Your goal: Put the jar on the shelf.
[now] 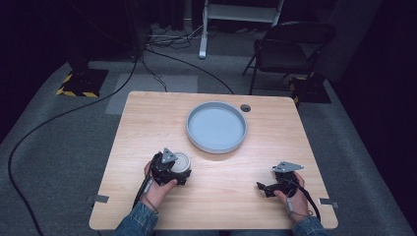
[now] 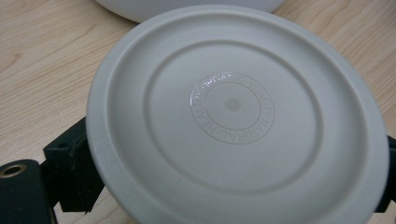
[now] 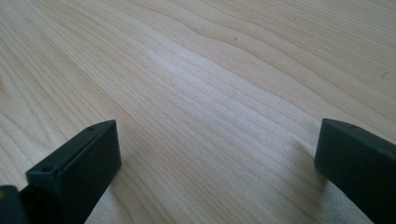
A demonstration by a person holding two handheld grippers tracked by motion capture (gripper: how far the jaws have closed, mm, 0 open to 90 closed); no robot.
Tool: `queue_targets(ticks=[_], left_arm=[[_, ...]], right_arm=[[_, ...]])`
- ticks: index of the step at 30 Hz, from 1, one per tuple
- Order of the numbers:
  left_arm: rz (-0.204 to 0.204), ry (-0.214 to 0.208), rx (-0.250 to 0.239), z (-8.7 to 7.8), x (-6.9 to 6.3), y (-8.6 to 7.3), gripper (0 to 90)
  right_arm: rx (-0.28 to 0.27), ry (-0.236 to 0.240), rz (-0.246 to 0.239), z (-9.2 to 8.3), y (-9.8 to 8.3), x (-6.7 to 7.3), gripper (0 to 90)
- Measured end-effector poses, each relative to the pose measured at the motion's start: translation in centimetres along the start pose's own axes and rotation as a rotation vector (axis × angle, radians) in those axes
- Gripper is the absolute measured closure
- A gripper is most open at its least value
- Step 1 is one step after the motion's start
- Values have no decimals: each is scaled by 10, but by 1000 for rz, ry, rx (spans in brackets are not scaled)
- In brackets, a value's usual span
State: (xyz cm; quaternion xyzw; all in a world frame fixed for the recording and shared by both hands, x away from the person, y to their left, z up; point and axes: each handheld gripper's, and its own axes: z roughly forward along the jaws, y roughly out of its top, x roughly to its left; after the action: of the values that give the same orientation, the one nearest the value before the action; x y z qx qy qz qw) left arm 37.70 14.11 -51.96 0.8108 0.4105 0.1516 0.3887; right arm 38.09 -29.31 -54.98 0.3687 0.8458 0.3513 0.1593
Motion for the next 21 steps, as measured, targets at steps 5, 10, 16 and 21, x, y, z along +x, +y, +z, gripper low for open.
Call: queue_targets(ticks=[5,10,16,21], left_arm=[[1,21,2,-1,-2,1,84],[-22,17,-7,-3,0,3,91],[-9,27,2,-6,0,5,91],[11,27,-1,-11,-1,15,91]], right_arm=[[0,0,0,0,0,0,1],[0,0,0,0,0,0,1],[0,-1,0,0,0,0,1],[0,-2,2,0,0,0,1]])
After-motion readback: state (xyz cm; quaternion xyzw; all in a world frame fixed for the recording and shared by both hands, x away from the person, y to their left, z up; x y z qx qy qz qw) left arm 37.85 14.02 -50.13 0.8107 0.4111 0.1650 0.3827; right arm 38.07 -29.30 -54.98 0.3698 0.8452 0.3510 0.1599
